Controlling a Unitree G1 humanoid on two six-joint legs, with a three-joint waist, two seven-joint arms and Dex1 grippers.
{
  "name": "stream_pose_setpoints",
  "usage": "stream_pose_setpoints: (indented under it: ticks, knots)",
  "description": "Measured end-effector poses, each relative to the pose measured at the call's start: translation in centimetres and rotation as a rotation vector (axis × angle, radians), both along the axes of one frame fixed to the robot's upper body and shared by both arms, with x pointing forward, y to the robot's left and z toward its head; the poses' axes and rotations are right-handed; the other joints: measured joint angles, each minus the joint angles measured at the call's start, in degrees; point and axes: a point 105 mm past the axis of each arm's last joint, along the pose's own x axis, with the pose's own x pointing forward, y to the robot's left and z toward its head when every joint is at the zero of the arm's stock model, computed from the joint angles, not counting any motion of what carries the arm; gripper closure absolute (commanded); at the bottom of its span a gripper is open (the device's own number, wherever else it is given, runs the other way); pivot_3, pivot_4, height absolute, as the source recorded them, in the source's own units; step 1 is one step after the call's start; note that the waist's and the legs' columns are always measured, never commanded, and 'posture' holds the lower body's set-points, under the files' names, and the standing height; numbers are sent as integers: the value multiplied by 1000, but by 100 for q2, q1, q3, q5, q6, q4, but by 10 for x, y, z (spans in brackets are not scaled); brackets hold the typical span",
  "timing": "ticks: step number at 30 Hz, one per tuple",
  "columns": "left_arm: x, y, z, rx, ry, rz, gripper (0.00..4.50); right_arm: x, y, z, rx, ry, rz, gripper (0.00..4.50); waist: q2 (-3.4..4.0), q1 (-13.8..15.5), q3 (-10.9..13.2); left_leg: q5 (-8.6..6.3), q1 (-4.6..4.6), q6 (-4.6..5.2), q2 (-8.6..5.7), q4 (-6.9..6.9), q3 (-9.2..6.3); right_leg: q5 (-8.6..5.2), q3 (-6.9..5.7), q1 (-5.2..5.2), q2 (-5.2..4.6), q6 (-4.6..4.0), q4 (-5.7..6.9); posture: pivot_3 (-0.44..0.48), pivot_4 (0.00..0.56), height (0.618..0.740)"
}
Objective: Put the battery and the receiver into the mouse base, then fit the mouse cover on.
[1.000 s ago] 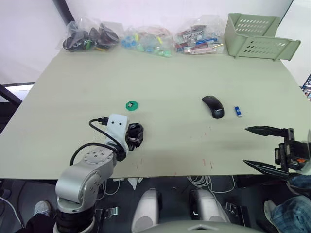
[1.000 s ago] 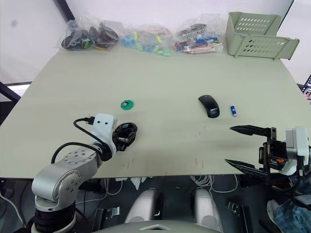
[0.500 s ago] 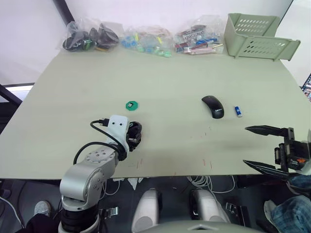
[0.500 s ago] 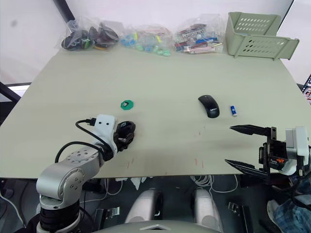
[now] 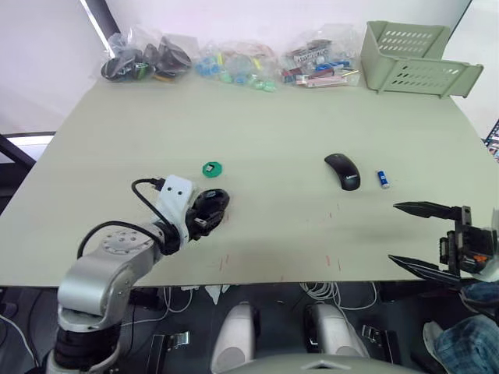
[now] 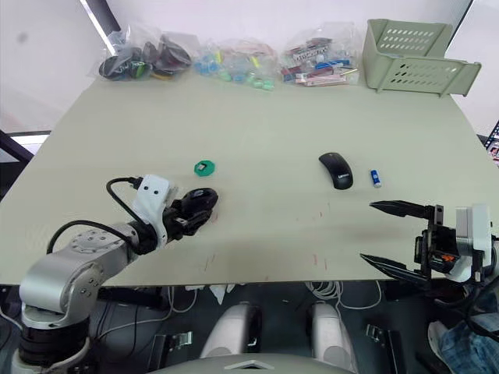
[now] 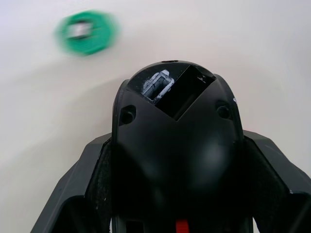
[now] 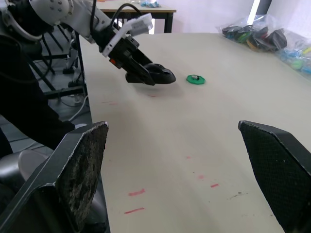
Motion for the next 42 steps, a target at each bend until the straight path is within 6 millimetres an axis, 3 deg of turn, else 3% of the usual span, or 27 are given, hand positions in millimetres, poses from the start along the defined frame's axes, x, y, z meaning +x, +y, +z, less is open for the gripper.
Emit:
stream_pose_setpoints:
  ticks: [4, 6, 11, 17, 19, 26, 28, 35, 38, 42]
  knots:
    - [3, -9, 31, -6, -74, -255, 1588, -2, 1, -1, 2, -5, -26, 0, 2, 13, 1, 0, 0, 0, 0, -1, 4, -3, 1, -1, -1, 4, -2, 0, 150, 740]
    - [4, -12, 36, -1, -87, -328, 1588, -3, 2, 0, 4, -11, -36, 0, 5, 14, 2, 0, 0, 0, 0, -3, 7, -3, 3, -1, -1, 5, -4, 0, 150, 740]
    - [10, -22, 36, 10, -51, -531, 1588, -7, 3, 2, 8, -36, -85, 0, 5, 17, 3, 0, -1, 0, 1, -2, 7, -4, 3, -1, 1, 8, -4, 0, 150, 740]
    - [28, -48, 37, 128, -81, -761, 1588, -7, 0, -4, -67, -42, -201, 0, 5, 102, 3, 0, -6, 1, 0, 4, 7, -3, 3, -2, 5, 9, -3, 0, 150, 740]
    - [33, -64, 34, 177, -98, -831, 1588, -10, 0, -6, -78, 6, -228, 0, 2, 118, 4, 1, -8, 1, -1, 7, 7, -3, 5, 0, 5, 10, -2, 0, 150, 740]
    - [40, -89, 25, 221, -88, -900, 1588, -13, -4, -9, -75, 74, -283, 0, 0, 84, 7, 0, -7, 2, 2, 7, 5, -3, 8, -2, 12, 9, 2, 0, 150, 740]
    - [46, -110, 12, 295, -88, -947, 1588, -15, -4, -6, -50, 85, -331, 0, 0, 90, 7, 0, -7, 2, 4, 7, 3, -4, 9, -2, 16, 9, 3, 0, 150, 740]
    - [44, -126, -4, 316, -48, -960, 1588, -21, -4, -9, -84, 102, -361, 0, -1, 91, 8, 1, -7, 2, 4, 7, 2, -4, 9, -2, 15, 10, 3, 0, 150, 740]
    - [41, -134, -22, 376, -3, -959, 1588, -22, -6, -14, -123, 121, -400, 0, 1, 90, 8, 0, -8, 2, 4, 7, 0, -4, 8, -2, 16, 9, 3, 0, 150, 740]
    - [42, -133, -31, 441, -3, -946, 1588, -25, -7, -18, -142, 139, -405, 0, 1, 90, 7, 0, -7, 2, 4, 7, 0, -4, 8, -2, 16, 9, 3, 0, 150, 740]
